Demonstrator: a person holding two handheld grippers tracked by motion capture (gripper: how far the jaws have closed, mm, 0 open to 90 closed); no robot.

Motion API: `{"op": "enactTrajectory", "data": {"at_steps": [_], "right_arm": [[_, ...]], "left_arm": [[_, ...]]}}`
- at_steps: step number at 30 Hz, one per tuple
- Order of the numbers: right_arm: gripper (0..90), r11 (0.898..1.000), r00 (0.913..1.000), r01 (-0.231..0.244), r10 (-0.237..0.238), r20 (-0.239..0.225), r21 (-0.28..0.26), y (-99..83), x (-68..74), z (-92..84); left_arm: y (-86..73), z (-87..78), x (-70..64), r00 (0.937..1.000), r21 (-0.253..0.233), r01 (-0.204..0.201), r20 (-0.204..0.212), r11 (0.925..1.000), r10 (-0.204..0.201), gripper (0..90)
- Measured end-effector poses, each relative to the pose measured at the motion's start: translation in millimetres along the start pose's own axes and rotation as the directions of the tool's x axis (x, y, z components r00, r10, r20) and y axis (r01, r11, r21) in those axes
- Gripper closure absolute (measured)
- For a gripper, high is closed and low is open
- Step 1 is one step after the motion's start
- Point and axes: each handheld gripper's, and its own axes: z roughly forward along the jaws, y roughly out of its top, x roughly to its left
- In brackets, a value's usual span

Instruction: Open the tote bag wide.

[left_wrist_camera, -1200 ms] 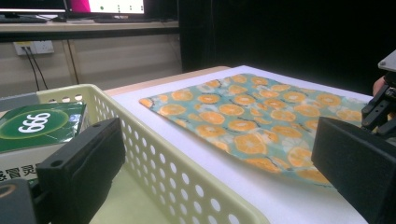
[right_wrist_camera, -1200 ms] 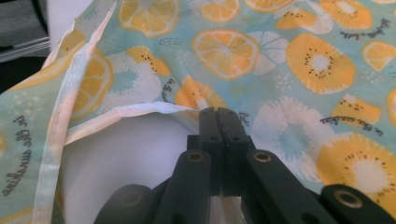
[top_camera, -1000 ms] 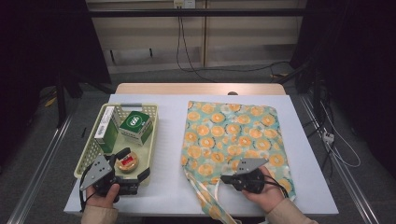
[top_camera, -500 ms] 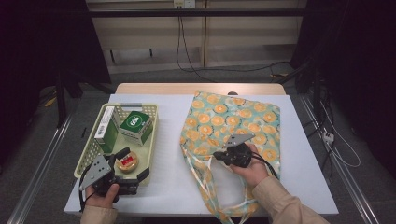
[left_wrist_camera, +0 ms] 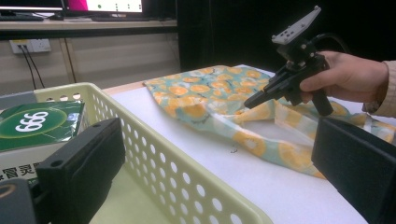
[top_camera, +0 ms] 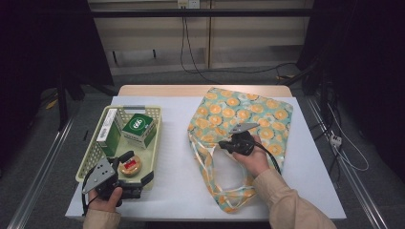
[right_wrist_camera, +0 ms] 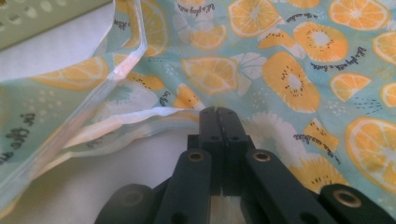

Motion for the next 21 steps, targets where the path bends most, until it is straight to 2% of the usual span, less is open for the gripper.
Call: {"op": "enactTrajectory", "data": {"at_steps": [2,4,6,9,10,11,13,15,17,19,20,21], "right_arm": [[90.0,1.0,0.9999,0.01,-0.01,0.01,0.004,2.6,-1.2,2.3],[90.0,1.0,0.9999,-0.001,0.001,0.017,0.007,4.8,-4.7,3.3],[90.0,1.0,0.9999,-0.01,0.01,-0.003,0.005,6.6,-7.6,3.6],[90.0,0.999,0.9995,0.03,-0.03,0.014,0.018,9.0,-8.9,2.4],[90.0,0.999,0.9987,0.037,-0.038,0.034,0.023,9.1,-10.5,1.8],[90.0,0.999,0.9984,0.031,-0.032,0.047,0.02,8.6,-13.0,1.2],[90.0,1.0,0.9995,0.0,-0.001,0.032,0.016,6.4,-17.9,0.8],[90.0,1.0,0.9989,0.01,-0.011,0.045,0.02,5.1,-20.2,0.9],[88.7,1.0,0.9995,-0.001,0.001,0.03,0.008,4.7,-21.3,0.7],[75.4,1.0,0.9997,-0.018,0.017,0.017,0.011,5.4,-19.4,-0.3],[70.9,1.0,0.9999,-0.004,0.003,0.016,0.018,6.2,-16.7,-1.9],[62.5,1.0,0.9999,0.007,-0.008,0.015,0.029,6.9,-13.4,-4.4]], "left_arm": [[0.0,0.1,-0.6,1.0,-0.002,0.003,-0.001,1.0,-0.003,2.5],[0.5,0.4,-0.9,1.0,-0.001,-0.004,0.001,1.0,0.004,2.5],[0.4,0.5,-0.9,1.0,-0.002,-0.004,0.004,1.0,0.004,2.5],[-0.5,0.6,0.4,1.0,0.004,-0.006,0.004,1.0,0.005,2.5],[-0.6,0.6,0.6,1.0,0.004,-0.005,0.003,1.0,0.005,2.5],[-0.5,0.3,0.4,1.0,0.004,-0.005,0.003,1.0,0.005,2.5],[0.2,-0.1,-0.4,1.0,-0.001,-0.003,0.003,1.0,0.003,2.5],[0.3,0.3,-0.8,1.0,-0.001,-0.002,0.004,1.0,0.002,2.5],[0.0,0.7,-0.7,1.0,0.003,-0.003,0.004,1.0,0.003,2.5],[-0.3,0.5,-0.7,1.0,0.006,-0.006,0.006,1.0,0.006,2.5],[-0.5,0.4,-0.6,0.9999,0.008,-0.008,0.007,0.9999,0.008,2.5],[-0.5,0.3,-0.7,0.9999,0.009,-0.009,0.006,0.9999,0.009,2.5]]}}
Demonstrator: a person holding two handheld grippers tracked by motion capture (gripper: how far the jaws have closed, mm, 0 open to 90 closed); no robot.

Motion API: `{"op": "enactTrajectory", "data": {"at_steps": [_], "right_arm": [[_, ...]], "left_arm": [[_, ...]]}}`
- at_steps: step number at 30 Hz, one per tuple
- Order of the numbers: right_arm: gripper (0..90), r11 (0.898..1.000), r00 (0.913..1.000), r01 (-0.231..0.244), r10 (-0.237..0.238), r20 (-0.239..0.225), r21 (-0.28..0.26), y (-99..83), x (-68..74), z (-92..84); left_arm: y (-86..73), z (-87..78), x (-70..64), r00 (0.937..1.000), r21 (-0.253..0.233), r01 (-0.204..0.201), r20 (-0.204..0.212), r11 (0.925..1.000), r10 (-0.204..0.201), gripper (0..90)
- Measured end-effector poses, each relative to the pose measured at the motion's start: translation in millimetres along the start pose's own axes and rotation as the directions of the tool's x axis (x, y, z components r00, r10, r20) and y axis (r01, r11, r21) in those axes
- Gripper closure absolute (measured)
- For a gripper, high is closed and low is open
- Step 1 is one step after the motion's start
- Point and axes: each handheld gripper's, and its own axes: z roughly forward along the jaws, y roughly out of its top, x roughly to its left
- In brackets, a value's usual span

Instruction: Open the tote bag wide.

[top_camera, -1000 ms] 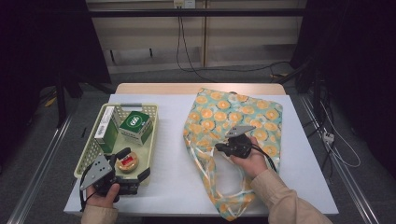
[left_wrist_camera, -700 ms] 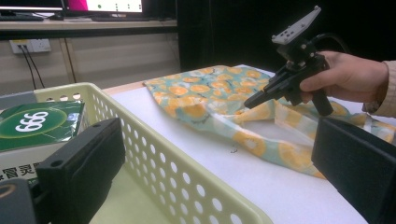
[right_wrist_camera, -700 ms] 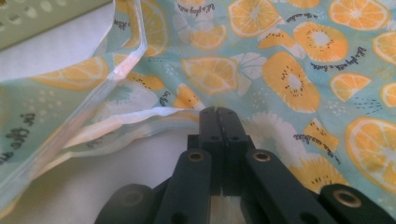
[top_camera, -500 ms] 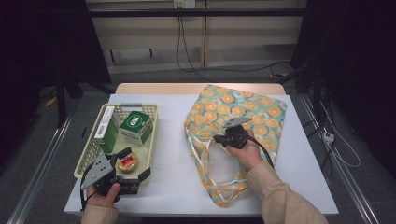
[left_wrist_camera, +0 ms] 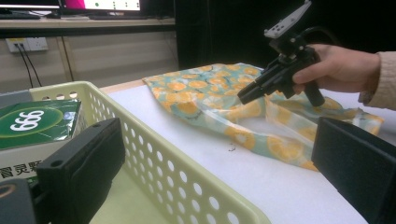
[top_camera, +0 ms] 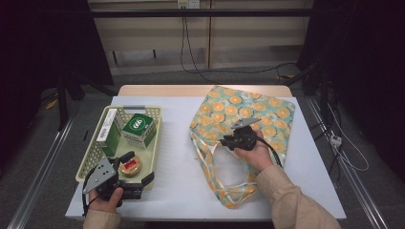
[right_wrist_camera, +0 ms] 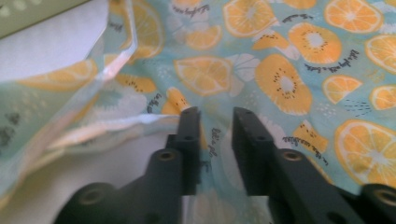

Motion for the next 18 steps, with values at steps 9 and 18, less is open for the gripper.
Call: {"op": "enactTrajectory", "data": {"at_steps": [9,18], "right_arm": [[33.7,0.999,0.9943,-0.002,-0.003,-0.107,-0.045,-4.1,28.0,-38.4],[19.4,0.999,0.9755,0.039,-0.046,-0.215,-0.038,-17.8,60.2,-60.7]], "left_arm": [[0.9,-2.5,-0.8,0.9999,-0.006,0.004,-0.011,1.0,-0.004,2.5],[0.6,-0.8,-1.7,1.0,-0.001,0.003,-0.006,1.0,-0.003,2.5]]}}
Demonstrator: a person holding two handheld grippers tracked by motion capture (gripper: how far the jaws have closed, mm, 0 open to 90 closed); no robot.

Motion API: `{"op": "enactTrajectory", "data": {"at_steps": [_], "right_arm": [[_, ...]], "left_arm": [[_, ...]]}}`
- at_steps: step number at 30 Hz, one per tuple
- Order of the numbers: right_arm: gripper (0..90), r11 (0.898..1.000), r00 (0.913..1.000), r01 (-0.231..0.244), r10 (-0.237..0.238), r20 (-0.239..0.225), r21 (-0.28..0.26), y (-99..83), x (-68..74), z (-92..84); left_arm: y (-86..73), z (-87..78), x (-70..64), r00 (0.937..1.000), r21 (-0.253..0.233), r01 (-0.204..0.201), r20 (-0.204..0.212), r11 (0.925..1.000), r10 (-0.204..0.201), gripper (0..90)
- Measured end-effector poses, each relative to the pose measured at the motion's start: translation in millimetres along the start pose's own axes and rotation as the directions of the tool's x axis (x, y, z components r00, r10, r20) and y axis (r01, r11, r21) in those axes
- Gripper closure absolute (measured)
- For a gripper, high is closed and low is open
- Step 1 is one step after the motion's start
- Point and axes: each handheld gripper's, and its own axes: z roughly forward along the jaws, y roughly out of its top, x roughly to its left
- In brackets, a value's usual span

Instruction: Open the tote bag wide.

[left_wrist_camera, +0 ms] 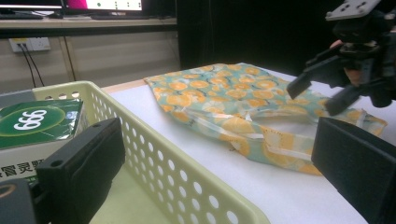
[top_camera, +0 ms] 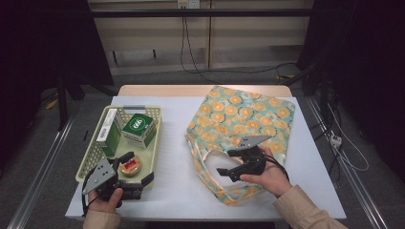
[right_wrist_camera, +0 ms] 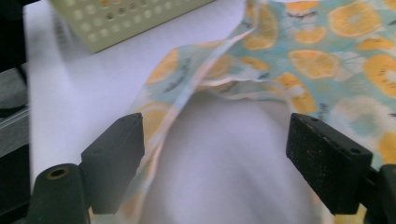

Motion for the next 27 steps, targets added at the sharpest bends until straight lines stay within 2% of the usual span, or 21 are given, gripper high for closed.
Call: {"op": "enactTrajectory", "data": {"at_steps": [2,6,8,10,12,19,21,27], "right_arm": [[18.1,1.0,0.9997,-0.007,0.007,-0.023,-0.001,-2.7,4.5,-1.0],[18.1,1.0,0.9993,-0.018,0.018,-0.033,0.019,-6.8,12.4,-0.4],[19.3,1.0,0.9989,-0.008,0.01,-0.047,0.028,-8.8,16.7,1.1],[24.6,1.0,0.9984,0.003,-0.002,-0.057,0.023,-9.9,21.1,1.6],[35.7,0.999,0.9965,0.03,-0.028,-0.079,0.026,-10.7,25.8,2.3],[47.7,0.993,0.9839,0.105,-0.096,-0.151,0.058,-17.2,45.2,9.1],[48.7,0.989,0.983,0.13,-0.118,-0.141,0.074,-21.2,47.7,13.3],[62.4,0.982,0.9817,0.15,-0.134,-0.135,0.113,-29.3,45.7,22.9]], "left_arm": [[0.0,0.3,-0.2,1.0,0.001,0.001,0.0,1.0,-0.001,2.5],[-0.6,0.2,0.4,1.0,0.003,0.002,0.0,1.0,-0.002,2.5],[-1.0,0.4,0.2,1.0,0.003,0.004,0.0,1.0,-0.004,2.5],[-1.0,0.6,-0.1,1.0,0.005,0.003,0.002,1.0,-0.003,2.5],[-0.9,0.5,-0.1,1.0,0.003,0.002,0.001,1.0,-0.002,2.5],[-1.2,-0.3,0.9,1.0,0.002,0.002,-0.001,1.0,-0.002,2.5],[-1.0,-0.3,0.8,1.0,0.003,0.001,-0.002,1.0,-0.001,2.5],[-1.4,0.1,0.8,1.0,0.004,0.005,-0.004,1.0,-0.005,2.5]]}}
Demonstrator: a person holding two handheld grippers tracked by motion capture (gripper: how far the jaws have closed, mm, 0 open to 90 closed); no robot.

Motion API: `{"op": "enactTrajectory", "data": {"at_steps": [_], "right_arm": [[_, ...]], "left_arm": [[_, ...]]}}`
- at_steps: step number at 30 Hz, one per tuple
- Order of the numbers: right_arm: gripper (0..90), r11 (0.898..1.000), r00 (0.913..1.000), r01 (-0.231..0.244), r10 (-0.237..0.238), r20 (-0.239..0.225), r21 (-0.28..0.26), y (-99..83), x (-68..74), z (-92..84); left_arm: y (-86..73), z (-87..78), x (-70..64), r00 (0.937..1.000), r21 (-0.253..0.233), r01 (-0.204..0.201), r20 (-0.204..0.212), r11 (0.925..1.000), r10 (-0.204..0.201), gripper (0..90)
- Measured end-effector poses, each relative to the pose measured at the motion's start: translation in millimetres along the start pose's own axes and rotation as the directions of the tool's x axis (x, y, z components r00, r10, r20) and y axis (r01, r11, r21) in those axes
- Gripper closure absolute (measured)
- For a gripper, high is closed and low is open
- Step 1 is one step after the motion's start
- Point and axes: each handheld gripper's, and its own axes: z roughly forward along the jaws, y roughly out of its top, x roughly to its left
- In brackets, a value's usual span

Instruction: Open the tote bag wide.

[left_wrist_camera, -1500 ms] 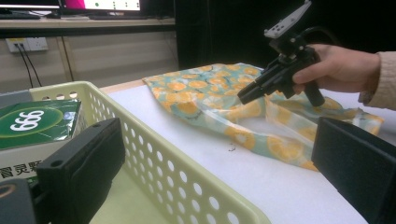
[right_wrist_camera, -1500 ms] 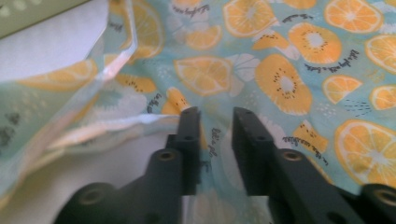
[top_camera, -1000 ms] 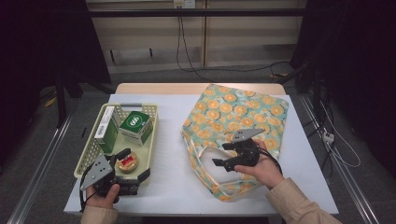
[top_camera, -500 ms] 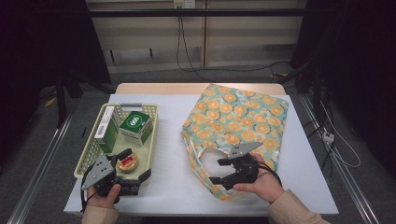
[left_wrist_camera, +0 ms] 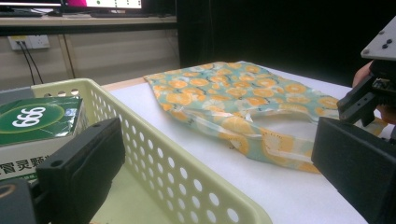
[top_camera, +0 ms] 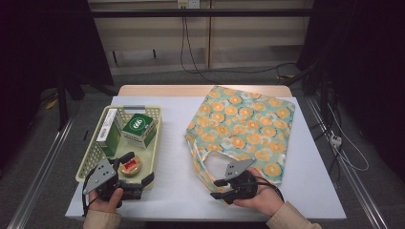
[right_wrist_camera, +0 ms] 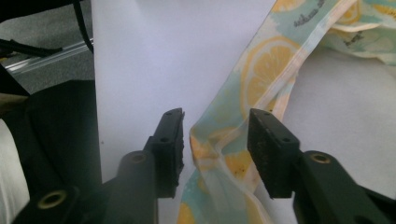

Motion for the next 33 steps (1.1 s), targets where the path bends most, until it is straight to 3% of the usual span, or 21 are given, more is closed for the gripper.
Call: {"op": "enactTrajectory", "data": {"at_steps": [5,12,16,19,25,33], "right_arm": [[89.3,1.0,0.9996,-0.026,0.026,-0.007,-0.012,2.8,-9.5,-6.4],[90.0,0.991,0.9967,-0.078,0.08,0.014,-0.106,16.1,-35.8,-32.0],[90.0,0.991,0.9941,-0.07,0.079,0.074,-0.114,21.7,-49.5,-39.5],[90.0,0.978,0.9862,-0.133,0.147,0.077,-0.159,21.1,-68.4,-44.3],[90.0,0.966,0.9712,-0.179,0.203,0.124,-0.186,19.5,-105.0,-51.4],[90.0,0.94,0.9388,-0.275,0.308,0.155,-0.204,3.7,-148.1,-51.3]], "left_arm": [[0.1,-0.6,0.7,1.0,-0.001,-0.003,0.001,1.0,0.003,2.5],[0.3,-1.1,1.0,1.0,-0.005,0.001,0.0,1.0,-0.001,2.5],[0.5,-1.1,1.0,1.0,-0.004,0.0,0.002,1.0,0.0,2.5],[0.9,-1.3,0.9,1.0,-0.006,0.0,0.0,1.0,0.0,2.5],[0.4,-0.5,1.2,1.0,-0.004,0.001,0.003,1.0,-0.001,2.5],[-0.3,-1.0,2.9,1.0,-0.001,-0.002,0.003,1.0,0.002,2.5]]}}
